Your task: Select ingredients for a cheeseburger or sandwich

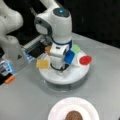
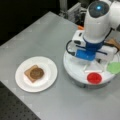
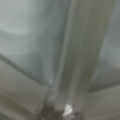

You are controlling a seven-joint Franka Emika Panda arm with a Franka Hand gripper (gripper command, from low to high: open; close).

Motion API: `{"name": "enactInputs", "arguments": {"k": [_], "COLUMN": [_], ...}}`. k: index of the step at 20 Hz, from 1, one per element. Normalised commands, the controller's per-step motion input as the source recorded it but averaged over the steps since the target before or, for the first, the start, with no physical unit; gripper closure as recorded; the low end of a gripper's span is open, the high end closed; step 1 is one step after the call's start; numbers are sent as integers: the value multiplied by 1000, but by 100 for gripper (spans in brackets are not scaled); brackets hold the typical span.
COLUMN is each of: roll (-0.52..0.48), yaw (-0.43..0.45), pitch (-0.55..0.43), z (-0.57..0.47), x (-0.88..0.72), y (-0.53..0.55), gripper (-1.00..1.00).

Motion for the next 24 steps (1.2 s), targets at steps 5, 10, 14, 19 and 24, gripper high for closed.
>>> {"name": "enactInputs", "arguments": {"k": [5, 10, 14, 19, 24], "roll": [150, 148, 140, 138, 146], "yaw": [180, 154, 137, 178, 238], "pitch": [-172, -165, -162, -156, -133], "z": [-91, -75, -75, -72, -51], "x": [-214, -221, -218, -215, -209], "y": [-58, -65, -32, -8, -16], "gripper": [-100, -100, -100, -100, -100]}}
